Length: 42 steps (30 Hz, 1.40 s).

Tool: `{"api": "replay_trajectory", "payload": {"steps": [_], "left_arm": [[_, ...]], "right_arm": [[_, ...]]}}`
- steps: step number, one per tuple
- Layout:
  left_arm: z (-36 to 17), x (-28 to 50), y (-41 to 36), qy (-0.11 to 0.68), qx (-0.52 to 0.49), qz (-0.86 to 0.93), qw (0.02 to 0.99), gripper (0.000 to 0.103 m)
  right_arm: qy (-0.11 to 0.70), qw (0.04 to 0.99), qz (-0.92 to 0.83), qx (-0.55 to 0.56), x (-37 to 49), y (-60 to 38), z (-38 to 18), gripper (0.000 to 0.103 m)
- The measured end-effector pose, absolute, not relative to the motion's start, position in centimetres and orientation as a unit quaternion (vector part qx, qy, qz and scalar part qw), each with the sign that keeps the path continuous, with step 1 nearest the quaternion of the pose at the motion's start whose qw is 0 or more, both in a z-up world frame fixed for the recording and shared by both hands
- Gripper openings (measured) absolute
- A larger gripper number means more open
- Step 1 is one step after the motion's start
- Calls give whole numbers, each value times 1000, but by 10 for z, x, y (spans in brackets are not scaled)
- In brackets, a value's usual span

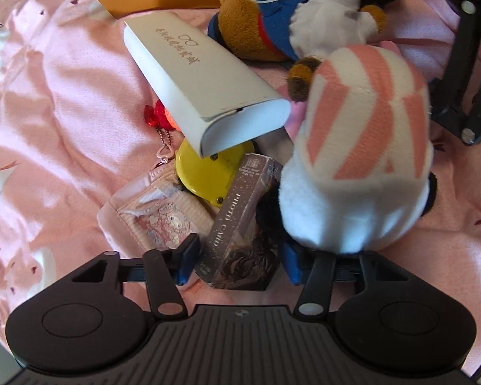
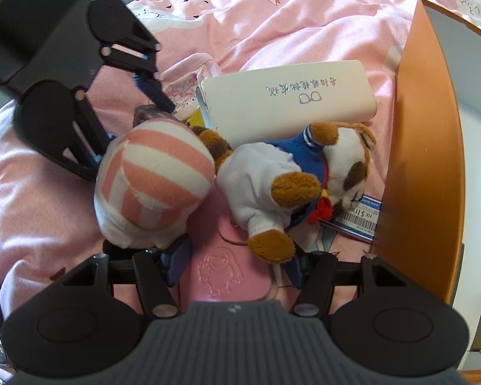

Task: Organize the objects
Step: 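Grasp the PHOTO CARD pack with the left tool while the right tool grasps the pink notebook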

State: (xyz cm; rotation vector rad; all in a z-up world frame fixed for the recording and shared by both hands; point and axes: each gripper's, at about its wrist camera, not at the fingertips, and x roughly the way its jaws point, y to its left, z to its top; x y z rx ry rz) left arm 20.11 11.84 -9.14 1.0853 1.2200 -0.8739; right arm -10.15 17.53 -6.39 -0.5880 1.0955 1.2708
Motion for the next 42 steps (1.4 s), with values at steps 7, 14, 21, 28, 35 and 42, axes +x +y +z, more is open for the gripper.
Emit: {"api": "replay_trajectory", "payload": {"steps": [7, 14, 21, 28, 35, 42], "left_arm": [[-73, 176, 120, 506, 499, -360, 604, 34], [-71, 159, 100, 479, 546, -374, 576, 31], [-83, 165, 90, 486, 527, -362, 596, 34], [-81, 161, 92, 483, 522, -338, 617, 34], [-57, 150, 96, 491, 493, -307, 650, 30], [-21, 145, 99, 507, 426, -264, 701, 26]], "right_arm": [[489, 624, 558, -247, -105, 170, -67, 63], [489, 627, 555, -243, -108, 168, -69, 64], [500, 621, 559, -229, -103, 170, -78, 66], [513, 620, 555, -210, -99, 169, -80, 61], [514, 621, 567, -171, -96, 155, -56, 26], [513, 627, 570, -138, -93, 131, -37, 19]]}}
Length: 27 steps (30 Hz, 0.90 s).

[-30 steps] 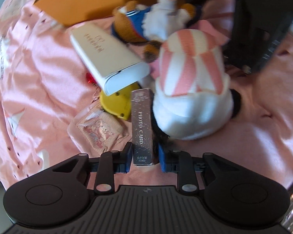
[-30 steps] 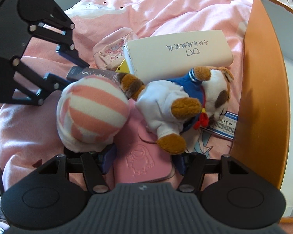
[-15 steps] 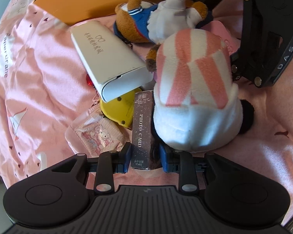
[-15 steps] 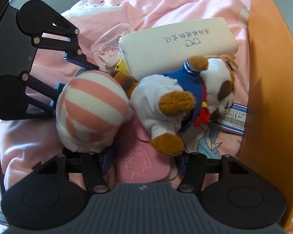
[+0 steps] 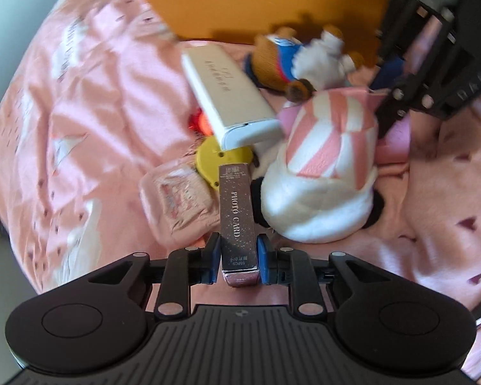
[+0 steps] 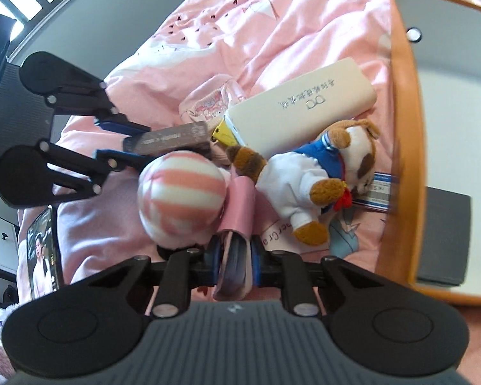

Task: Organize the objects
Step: 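Grasp the PHOTO CARD pack with the left tool while the right tool grasps the pink notebook, then carry the card pack and pink notebook into the orange shoebox with both tools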

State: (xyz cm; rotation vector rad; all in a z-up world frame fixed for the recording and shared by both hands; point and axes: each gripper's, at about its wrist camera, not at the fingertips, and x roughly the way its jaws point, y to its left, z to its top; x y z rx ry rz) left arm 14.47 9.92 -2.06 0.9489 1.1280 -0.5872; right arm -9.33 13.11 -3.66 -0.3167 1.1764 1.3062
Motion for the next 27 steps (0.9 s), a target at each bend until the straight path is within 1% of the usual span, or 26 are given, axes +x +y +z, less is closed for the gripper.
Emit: {"api": "replay_trajectory", "payload": {"steps": [4, 8, 12, 17, 21, 24, 27], "left_arm": [[2, 143, 104, 520, 354, -230, 742, 25], [24, 137, 106, 517, 281, -200, 783, 25], [46, 129, 107, 504, 207, -181, 819, 25], [75, 117, 96, 476, 139, -183, 849, 25], [98, 117, 77, 449, 55, -194, 870, 25], [103, 127, 59, 438, -24, -198, 877, 25], [92, 143, 36, 440, -96, -209, 868, 25]], "right_arm": [[494, 645, 569, -129, -98, 107, -18, 18], [472, 660, 572, -119, -97, 93, -5, 18], [455, 671, 578, -92, -93, 67, 13, 18], [438, 681, 585, -43, -79, 42, 37, 18], [404, 717, 567, -21, -59, 20, 63, 18], [386, 752, 534, -17, -36, 7, 74, 18], [384, 779, 495, -10, -9, -7, 77, 18]]}}
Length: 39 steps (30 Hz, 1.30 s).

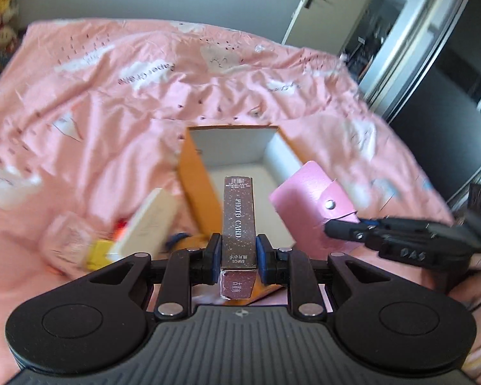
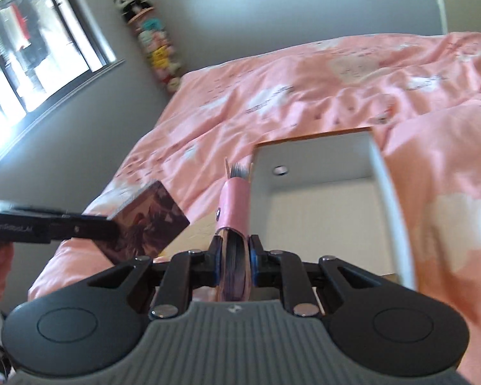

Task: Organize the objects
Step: 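Carry the card pack and pink notebook into the orange shoebox with both tools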

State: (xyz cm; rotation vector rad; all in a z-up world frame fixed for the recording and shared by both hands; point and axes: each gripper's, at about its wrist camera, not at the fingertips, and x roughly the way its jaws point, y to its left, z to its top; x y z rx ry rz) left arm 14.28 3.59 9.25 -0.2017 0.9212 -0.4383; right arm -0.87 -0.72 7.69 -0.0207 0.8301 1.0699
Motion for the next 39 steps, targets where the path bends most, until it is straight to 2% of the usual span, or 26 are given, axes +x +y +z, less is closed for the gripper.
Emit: {"api": "replay_trajectory", "payload": {"steps": [8, 15, 22, 39], "left_arm": [[27, 182, -25, 485, -241, -192, 819, 25], [-22, 199, -49, 518, -304, -128, 790, 25], [-43, 206, -65, 528, -319, -86, 783, 25], [-68, 211, -72, 616, -282, -60, 733, 27]], "right_arm": [[399, 812, 426, -3, 48, -29, 54, 18], [410, 812, 414, 8, 68, -29, 30, 18], [416, 807, 420, 4, 81, -20, 12, 18], [430, 800, 419, 4, 81, -18, -6, 18]]}}
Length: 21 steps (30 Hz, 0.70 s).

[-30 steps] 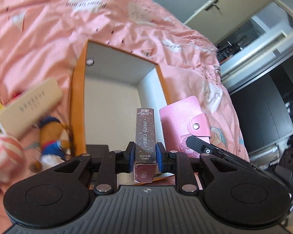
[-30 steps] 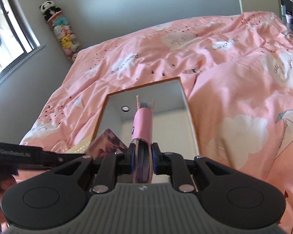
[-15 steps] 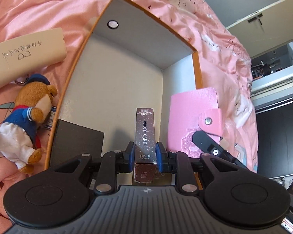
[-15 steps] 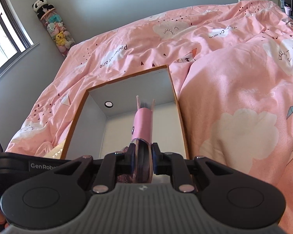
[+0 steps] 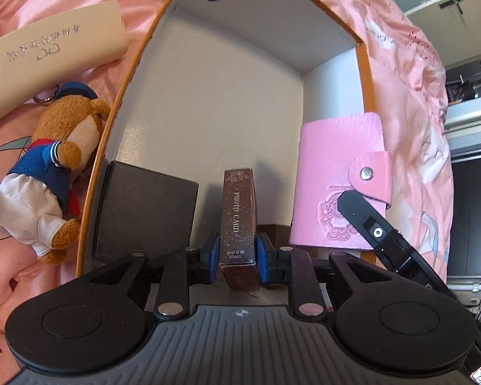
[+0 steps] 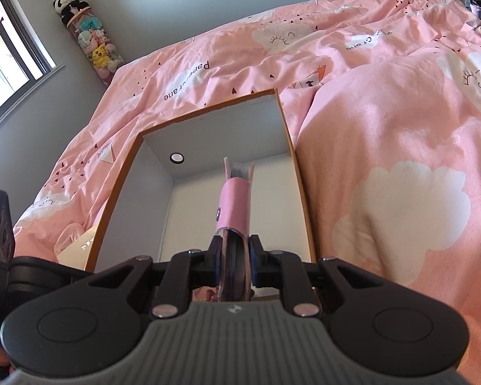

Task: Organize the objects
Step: 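Carry the card pack and pink notebook into the orange shoebox with both tools, then open the left tool to stand the card pack in the shoebox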

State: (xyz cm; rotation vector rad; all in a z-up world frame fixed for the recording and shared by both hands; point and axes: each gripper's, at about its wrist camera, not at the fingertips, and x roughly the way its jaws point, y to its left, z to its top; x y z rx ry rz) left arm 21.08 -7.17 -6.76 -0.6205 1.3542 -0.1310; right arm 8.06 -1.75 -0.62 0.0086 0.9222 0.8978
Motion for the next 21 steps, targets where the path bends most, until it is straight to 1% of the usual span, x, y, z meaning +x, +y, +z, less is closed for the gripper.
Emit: {"api": "replay_trajectory", "payload": {"steps": [6, 8, 10, 12, 15, 21], "left_arm": [[-70, 213, -80, 642, -231, -72, 728, 30], [-70, 213, -85, 651, -209, -80, 726, 34], [-68, 212, -87, 649, -196, -85, 730, 44], [-65, 211, -90, 652, -177, -93, 731, 50], [-51, 214, -88, 638, -165, -101, 745, 49], [-11, 220, -68, 579, -132, -114, 797, 48]], "right_arm": [[427, 802, 418, -3, 79, -17, -4, 18], [427, 802, 417, -2, 78, -18, -5, 18], [427, 803, 416, 0, 78, -18, -4, 18], [428, 803, 416, 2, 77, -18, -4, 18], [429, 802, 417, 0, 76, -17, -4, 18], [439, 793, 422, -22, 77, -2, -10, 18]]}}
